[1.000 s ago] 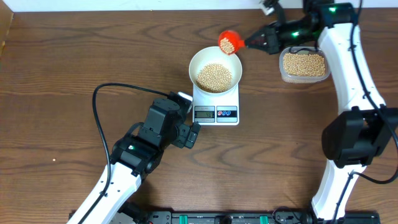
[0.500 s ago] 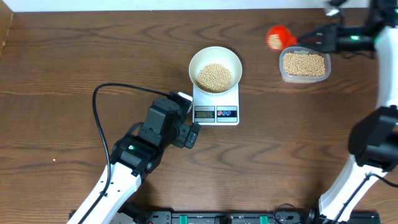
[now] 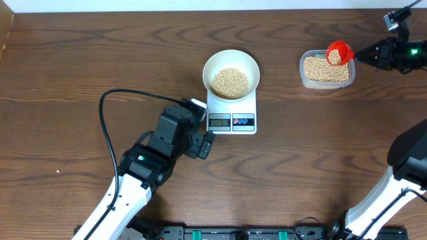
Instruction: Scoop item into bowl and weigh 50g on scale
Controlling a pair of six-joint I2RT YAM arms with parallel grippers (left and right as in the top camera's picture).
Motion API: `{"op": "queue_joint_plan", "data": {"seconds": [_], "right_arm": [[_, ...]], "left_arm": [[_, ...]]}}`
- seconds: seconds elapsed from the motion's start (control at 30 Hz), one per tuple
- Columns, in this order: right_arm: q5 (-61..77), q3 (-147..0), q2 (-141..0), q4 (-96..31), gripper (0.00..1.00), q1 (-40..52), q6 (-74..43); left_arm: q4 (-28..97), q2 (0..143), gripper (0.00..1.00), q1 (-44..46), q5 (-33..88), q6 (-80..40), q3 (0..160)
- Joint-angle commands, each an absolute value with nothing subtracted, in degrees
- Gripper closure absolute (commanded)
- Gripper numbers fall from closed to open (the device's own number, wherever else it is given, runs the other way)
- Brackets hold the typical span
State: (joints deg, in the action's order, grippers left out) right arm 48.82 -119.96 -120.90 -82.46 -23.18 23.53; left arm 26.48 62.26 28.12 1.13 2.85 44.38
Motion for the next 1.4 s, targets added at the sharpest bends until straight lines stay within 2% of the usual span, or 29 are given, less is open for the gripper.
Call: {"op": "queue_joint_plan", "data": {"seconds": [0.0,0.3,0.7,0.93,1.13,1.37], "right_arm": [[43.4,-121.1,-119.1,-82.0,0.99,-22.1,22.8],[22.4,-121.1,-119.1,-76.6,0.99,-15.6,13.6],[-18.2,-121.1,-119.1,-75.0,0.99,1.5,5.4],[-35.7,-121.1,-119.1,-75.2,0.99,8.9,1.2],[-39.8,-121.1,-119.1,-75.2,0.99,12.1,1.3],[-21.2,-123.5,-118.4,-74.5,0.99,9.8,6.9]], "left_arm": [[26.5,62.5,0.03,27.9,0.8,3.2,45.0],[26.5,62.5,0.03,27.9,0.8,3.2,45.0],[26.5,62.5,0.03,27.9,0.8,3.2,45.0],[26.5,62.5,0.03,27.9,0.8,3.2,45.0],[26.5,62.5,0.03,27.9,0.8,3.2,45.0],[26.5,62.5,0.03,27.9,0.8,3.2,45.0]]}}
